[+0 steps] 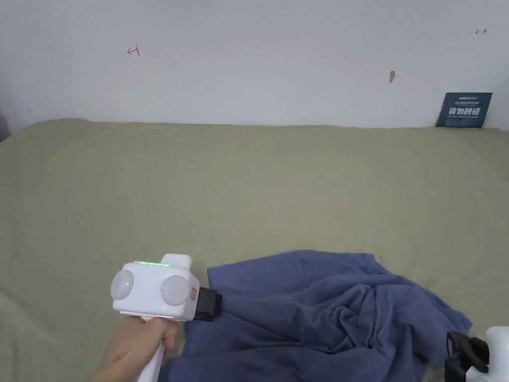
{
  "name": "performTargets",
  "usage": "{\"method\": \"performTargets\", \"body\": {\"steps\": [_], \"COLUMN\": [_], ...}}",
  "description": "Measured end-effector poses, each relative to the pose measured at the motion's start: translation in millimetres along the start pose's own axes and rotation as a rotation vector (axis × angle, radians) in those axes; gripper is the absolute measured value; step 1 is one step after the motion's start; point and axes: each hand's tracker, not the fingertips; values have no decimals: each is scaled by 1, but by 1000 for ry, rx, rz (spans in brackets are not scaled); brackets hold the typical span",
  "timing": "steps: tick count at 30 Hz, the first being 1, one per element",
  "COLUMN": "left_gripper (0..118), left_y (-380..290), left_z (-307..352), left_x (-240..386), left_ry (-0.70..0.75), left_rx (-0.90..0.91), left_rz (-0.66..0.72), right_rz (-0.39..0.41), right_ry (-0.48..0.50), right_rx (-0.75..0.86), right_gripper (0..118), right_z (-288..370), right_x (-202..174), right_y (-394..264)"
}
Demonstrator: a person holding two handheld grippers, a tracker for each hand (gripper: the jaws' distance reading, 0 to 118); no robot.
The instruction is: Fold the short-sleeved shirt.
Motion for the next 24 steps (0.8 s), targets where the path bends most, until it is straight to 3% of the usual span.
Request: {"method": "performTargets", "body": {"steps": [1,3,5,7,8,9,13,16,20,21,23,24], "left_gripper": [104,69,7,7,7,7,7,7,7,7,7,7], "left_y": [-2,-7,-6,-6,-6,-7,-6,-7,-12,-12,-13,-13], "left_z": [-2,3,15,25,27,26,24,25,28,29,30,31], "left_x": [3,7,9,15,13,11,3,5,4,3,1,2], "left_ry": [-1,-20,-45,-64,42,-19,-48,-43,-56,-63,-76,-78], "left_rx": [-14,-3,11,24,51,37,24,30,36,34,32,32], "left_rz": [-2,-12,-42,-70,-108,-127,-45,-67,-47,-37,-32,-34], "right_rz": [-6,-14,-23,-29,-31,-36,-36,-41,-101,-98,-84,-76], "right_ry": [0,-10,-19,-35,-44,-51,-73,-88,-36,2,18,2], "right_rx": [-12,-19,-35,-42,-47,-51,-79,-132,-240,-276,-332,-349], "right_gripper": [0,0,0,0,0,0,0,0,3,21,118,112], "right_z": [-3,-5,-9,-16,-20,-25,-51,-81,-131,-142,-163,-171], "right_x": [4,10,19,28,33,38,62,80,101,104,104,103], "right_y": [-2,-5,-4,-1,1,3,15,26,30,31,29,27]}}
